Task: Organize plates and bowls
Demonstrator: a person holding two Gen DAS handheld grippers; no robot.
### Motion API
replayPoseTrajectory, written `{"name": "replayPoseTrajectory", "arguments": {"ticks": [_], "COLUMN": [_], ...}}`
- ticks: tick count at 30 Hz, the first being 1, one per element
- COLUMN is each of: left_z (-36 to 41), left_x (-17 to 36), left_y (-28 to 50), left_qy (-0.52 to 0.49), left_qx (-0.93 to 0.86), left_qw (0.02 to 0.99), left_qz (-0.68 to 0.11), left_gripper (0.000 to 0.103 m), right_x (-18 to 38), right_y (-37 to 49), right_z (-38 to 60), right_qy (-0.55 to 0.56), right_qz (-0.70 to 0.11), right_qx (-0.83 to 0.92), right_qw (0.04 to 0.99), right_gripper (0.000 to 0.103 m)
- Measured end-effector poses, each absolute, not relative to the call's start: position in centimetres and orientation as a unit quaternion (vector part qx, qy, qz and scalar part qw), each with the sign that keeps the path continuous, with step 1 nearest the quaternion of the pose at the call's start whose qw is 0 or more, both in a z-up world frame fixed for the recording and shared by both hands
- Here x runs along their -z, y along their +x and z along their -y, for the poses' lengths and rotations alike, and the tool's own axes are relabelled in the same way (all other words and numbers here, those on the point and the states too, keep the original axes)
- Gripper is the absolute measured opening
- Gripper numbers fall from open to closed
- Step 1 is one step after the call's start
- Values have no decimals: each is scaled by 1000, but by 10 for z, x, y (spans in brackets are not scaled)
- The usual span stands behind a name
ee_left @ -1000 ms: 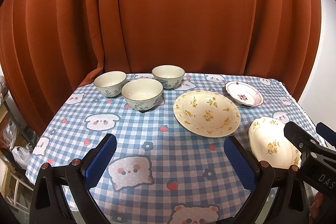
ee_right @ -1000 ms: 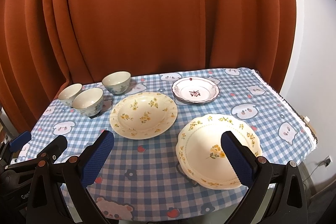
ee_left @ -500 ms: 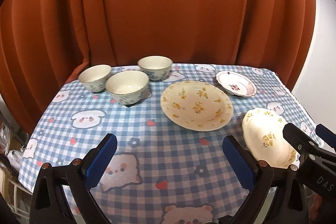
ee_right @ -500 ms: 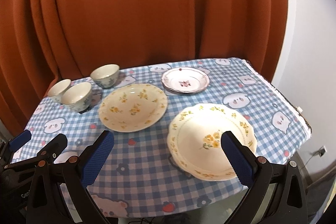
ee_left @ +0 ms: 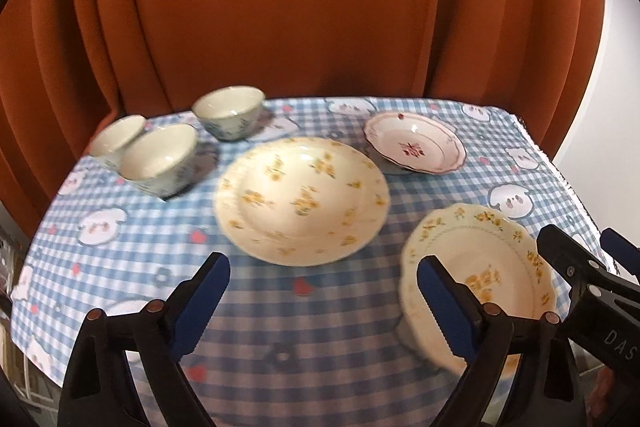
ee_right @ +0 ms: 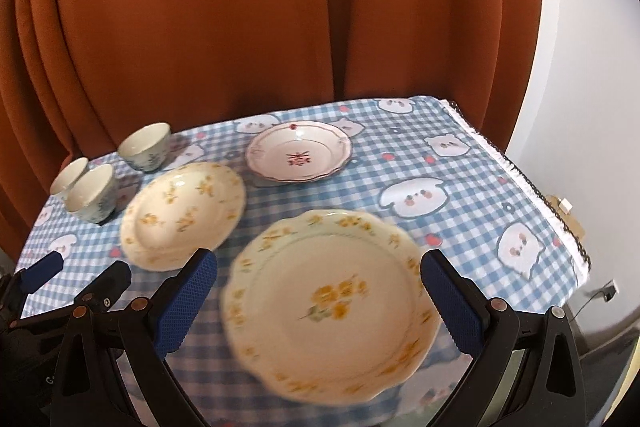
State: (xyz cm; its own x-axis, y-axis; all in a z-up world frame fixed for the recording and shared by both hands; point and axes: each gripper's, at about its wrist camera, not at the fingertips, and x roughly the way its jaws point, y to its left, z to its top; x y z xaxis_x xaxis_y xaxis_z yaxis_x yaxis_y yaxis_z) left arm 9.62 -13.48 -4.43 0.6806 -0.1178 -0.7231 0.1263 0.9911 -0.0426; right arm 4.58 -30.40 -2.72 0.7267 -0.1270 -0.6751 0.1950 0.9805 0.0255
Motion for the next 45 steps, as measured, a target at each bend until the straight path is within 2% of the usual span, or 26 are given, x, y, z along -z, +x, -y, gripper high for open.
{"name": "replayPoseTrajectory", "arguments": {"ticks": [6,10,25,31,33,45], "left_z": [178,200,237,243,246,237], "left_x": [66,84,130,134,137,130], "left_y": [113,121,134,137,139,131], "left_qy": [-1,-5,-18,-2,9,3], "left_qx": [59,50,23,2,11,33], "left_qw": [903,892,857,853,851,841], "left_qz": [-426,-450,-515,-522,-526,-540], "left_gripper": [91,86,70,70,76,76], "right_x": [47,66,133,143,144,141], "right_y": [71,89,125,133,135,130], "right_z": [347,372,402,405,404,399], "right_qy": [44,42,35,34,30,22], "right_qz": [-389,-416,-510,-528,-532,-541], "right_qx": [71,54,-2,-12,-14,-4], "right_qw": [917,907,860,848,846,841], "right_gripper": [97,91,71,66,66,66]}}
